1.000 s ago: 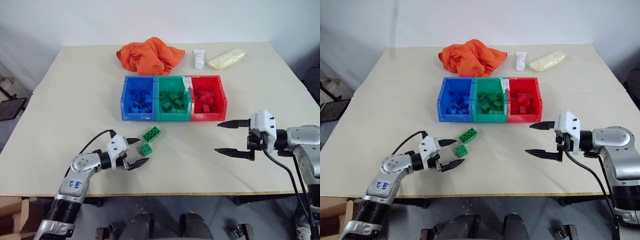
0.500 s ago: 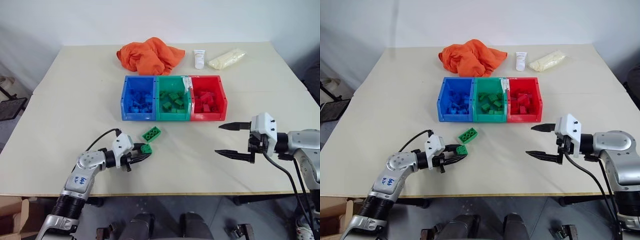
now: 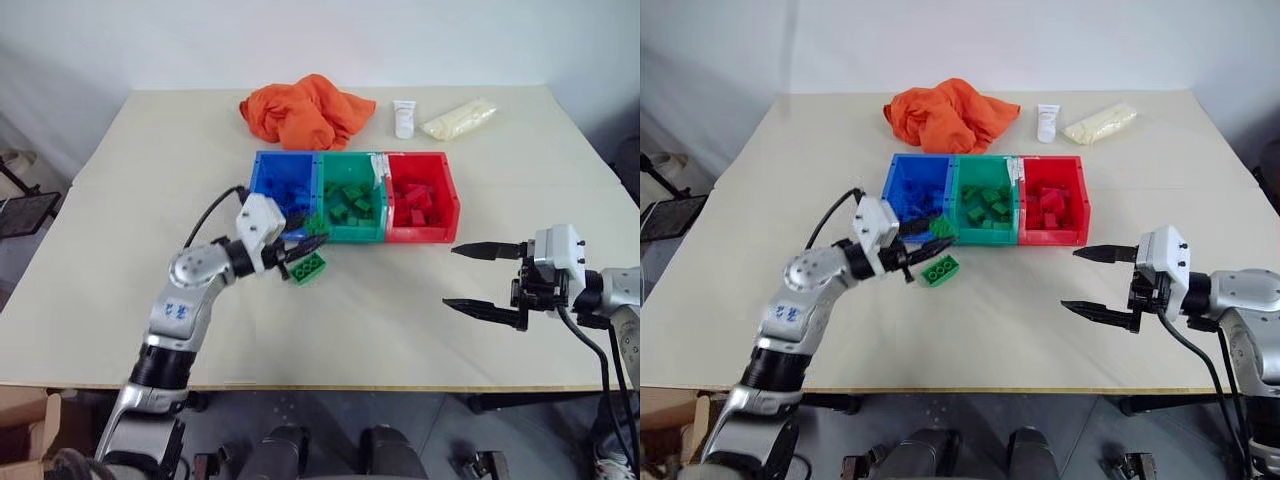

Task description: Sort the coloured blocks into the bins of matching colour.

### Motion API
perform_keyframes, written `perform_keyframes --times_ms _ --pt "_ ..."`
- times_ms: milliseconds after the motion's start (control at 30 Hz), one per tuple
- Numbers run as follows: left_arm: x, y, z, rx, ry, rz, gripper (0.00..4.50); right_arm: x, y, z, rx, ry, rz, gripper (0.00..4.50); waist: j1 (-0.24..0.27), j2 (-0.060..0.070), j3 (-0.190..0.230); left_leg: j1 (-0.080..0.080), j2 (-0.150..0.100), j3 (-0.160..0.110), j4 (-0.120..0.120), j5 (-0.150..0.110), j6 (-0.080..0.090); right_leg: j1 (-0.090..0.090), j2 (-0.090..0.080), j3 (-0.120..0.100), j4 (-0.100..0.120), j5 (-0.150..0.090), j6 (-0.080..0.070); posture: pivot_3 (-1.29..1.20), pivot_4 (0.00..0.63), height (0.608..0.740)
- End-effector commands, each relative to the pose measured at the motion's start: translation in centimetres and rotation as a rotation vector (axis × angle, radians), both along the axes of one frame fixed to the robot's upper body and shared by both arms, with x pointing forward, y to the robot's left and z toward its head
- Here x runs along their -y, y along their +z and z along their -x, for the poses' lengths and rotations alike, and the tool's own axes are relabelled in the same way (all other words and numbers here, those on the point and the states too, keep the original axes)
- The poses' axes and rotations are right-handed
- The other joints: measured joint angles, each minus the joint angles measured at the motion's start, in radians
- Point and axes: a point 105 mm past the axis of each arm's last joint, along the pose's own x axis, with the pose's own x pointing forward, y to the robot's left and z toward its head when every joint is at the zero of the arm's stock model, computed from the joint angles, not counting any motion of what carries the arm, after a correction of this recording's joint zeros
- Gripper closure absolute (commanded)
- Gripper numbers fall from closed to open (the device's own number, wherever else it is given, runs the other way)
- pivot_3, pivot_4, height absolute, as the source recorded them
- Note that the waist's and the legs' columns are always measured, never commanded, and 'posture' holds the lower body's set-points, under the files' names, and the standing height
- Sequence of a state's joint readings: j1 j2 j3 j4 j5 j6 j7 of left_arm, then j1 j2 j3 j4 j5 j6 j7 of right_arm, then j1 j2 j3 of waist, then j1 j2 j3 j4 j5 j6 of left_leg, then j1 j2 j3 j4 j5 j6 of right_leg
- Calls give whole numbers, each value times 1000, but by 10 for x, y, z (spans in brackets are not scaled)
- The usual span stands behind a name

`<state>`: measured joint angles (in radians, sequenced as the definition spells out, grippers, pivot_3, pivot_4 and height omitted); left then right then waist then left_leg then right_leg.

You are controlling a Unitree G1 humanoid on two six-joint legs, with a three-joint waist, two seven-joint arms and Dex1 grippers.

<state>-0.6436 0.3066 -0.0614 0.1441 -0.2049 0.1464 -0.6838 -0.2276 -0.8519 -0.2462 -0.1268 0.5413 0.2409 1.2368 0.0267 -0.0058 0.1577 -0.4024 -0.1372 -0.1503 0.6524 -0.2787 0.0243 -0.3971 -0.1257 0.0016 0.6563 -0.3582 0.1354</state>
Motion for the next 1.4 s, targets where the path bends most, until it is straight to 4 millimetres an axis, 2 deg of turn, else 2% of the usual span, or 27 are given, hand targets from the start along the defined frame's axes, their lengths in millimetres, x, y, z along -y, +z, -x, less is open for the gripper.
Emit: perform_keyframes --times_ms 33,200,333,400,500,633,667,800,933,1100,1233,1333,1400 --pt "16 11 -20 63 27 7 3025 -3 17 -2 77 -45 -72 0 0 -1 1 -1 0 0 0 0 0 0 0 0 0 0 0 0 150 740" --pt "52 18 -46 73 0 33 3025 0 14 -5 94 -157 -147 0 0 -6 4 -1 -1 0 0 0 0 0 0 -7 2 1 2 0 150 740" --pt "62 21 -55 81 -6 19 3025 2 15 -2 114 -193 -155 0 -4 -9 5 -2 -2 0 0 0 2 0 -2 -10 2 1 2 0 150 740" --pt "64 24 -59 81 -2 13 2276 5 18 0 133 -215 -161 0 -6 -9 5 -2 -2 1 0 0 2 0 -2 -10 2 1 3 0 150 740" --pt "64 26 -61 93 -6 1 1433 8 20 0 142 -235 -160 0 -6 -9 5 -2 -1 1 1 0 2 0 -2 -10 3 1 3 0 150 740" --pt "54 26 -57 119 -36 -20 185 11 20 -3 139 -234 -148 0 -5 -9 6 -2 -2 0 1 0 2 -1 -2 -10 4 1 3 0 150 740" --pt "50 24 -55 126 -44 -33 16 11 20 -3 137 -228 -146 0 -6 -9 5 -2 -2 0 1 0 2 -1 -2 -10 4 1 3 0 150 740" --pt "30 20 -41 145 -101 -46 16 8 20 -8 122 -174 -130 0 -14 -9 5 -2 -1 1 1 0 2 -1 -2 -9 5 1 3 0 150 740" --pt "-9 4 -13 89 -157 -108 16 4 18 -12 85 -97 -89 0 -32 -9 5 -2 -1 -1 1 0 2 -1 -2 -7 4 1 3 0 150 740" --pt "-66 -21 35 -35 -180 -246 16 2 12 -12 28 56 10 0 -42 -8 5 -1 0 -1 -1 0 1 -2 -2 1 4 1 2 0 150 740" --pt "-97 -29 58 -111 -162 -286 16 6 9 -15 -5 124 73 0 -31 -7 5 -1 0 -1 0 0 1 -1 -2 1 2 1 2 0 150 740" --pt "-133 -42 79 -202 -120 -322 16 9 3 -18 -38 180 139 0 -28 -7 6 -1 0 -1 -1 0 2 -1 -2 2 0 1 2 0 150 740" --pt "-147 -49 88 -245 -96 -333 16 10 2 -20 -50 205 161 0 -29 -6 6 0 0 -1 -2 0 2 -1 -2 2 0 1 2 0 150 740"
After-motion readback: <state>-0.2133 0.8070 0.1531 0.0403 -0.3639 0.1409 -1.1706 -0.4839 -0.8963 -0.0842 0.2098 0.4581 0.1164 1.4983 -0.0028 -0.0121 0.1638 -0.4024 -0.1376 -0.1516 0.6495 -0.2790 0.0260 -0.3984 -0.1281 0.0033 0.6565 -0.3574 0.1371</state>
